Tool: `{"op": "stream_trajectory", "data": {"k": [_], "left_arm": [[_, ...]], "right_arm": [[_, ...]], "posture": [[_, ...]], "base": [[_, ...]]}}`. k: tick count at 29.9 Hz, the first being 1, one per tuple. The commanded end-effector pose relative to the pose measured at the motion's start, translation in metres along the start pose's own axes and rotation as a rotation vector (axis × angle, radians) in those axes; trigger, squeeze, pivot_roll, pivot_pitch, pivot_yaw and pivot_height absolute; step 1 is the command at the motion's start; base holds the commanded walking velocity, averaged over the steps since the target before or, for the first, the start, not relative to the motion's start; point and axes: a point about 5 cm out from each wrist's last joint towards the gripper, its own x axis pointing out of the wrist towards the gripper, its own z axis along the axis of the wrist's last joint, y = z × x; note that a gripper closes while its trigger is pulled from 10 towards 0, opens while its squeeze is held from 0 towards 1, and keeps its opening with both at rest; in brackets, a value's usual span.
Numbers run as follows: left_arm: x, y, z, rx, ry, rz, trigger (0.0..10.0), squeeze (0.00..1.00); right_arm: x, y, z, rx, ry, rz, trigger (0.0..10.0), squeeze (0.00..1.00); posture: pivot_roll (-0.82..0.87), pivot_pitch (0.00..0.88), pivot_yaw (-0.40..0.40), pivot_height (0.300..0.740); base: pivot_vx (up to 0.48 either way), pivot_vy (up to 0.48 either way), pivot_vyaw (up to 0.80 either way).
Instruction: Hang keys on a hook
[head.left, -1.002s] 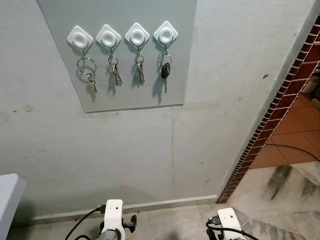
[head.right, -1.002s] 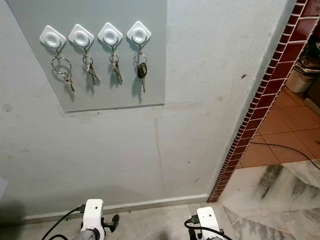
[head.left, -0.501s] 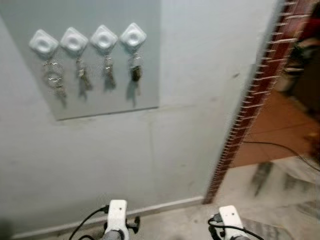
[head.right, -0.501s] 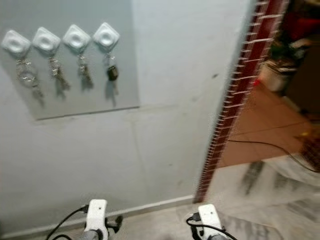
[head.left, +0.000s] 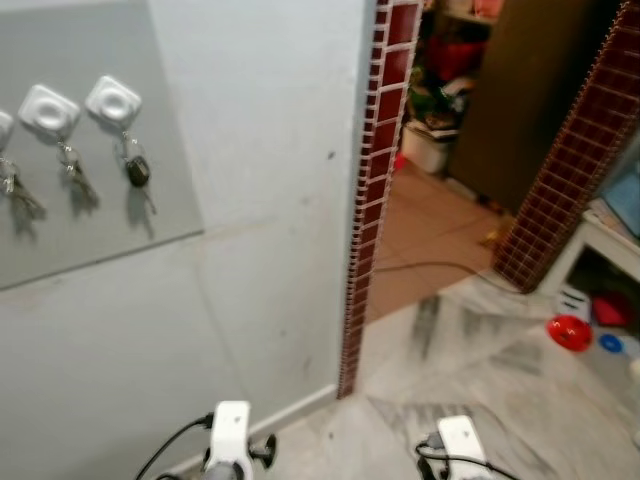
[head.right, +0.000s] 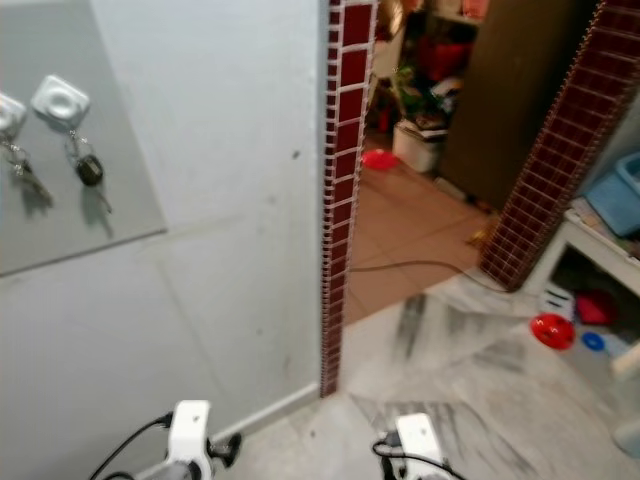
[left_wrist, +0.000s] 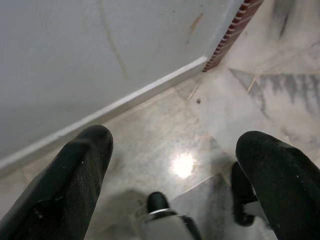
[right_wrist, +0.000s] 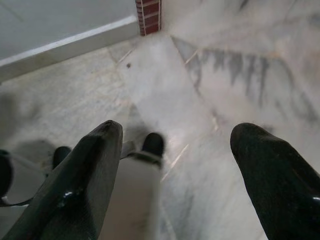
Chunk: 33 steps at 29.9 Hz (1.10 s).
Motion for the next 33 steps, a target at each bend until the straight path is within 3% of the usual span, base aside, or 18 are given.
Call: {"op": "stream_trajectory", "data": {"k": [1, 15, 23, 33], "left_arm": [[0.002, -0.0046, 0.0056, -0.002, -0.014, -0.01, 10.0, 0.0], [0.0025, -0.0056, 0.0072, 0.015, -0.017, -0.019, 10.0, 0.0], [0.0028, -0.0056, 0.007, 0.016, -0.008, -0.016, 10.0, 0.0], [0.0029, -0.0048, 0.0065, -0.007, 0.001, -0.017, 10.0, 0.0]], "right_arm": [[-0.0002, -0.0059, 0.0029, -0.004, -0.006, -0.012, 10.0, 0.0], [0.0001, -0.0064, 0.004, 0.012, -0.008, -0.012, 10.0, 0.0], [0.0003, -0.0065, 0.0049, 0.019, -0.009, -0.011, 10.0, 0.0], [0.0007, -0.0066, 0.0064, 0.038, -0.013, -0.013, 10.0, 0.0]], "posture": [[-0.04, 0.0, 0.016, 0.74], [-0.04, 0.0, 0.012, 0.74], [-0.04, 0.0, 0.01, 0.74], [-0.04, 0.0, 0.017, 0.74]], "base": [[0.0, 0.0, -0.69], [0.0, 0.0, -0.68], [0.0, -0.408, -0.65], [0.0, 0.0, -0.55]]}}
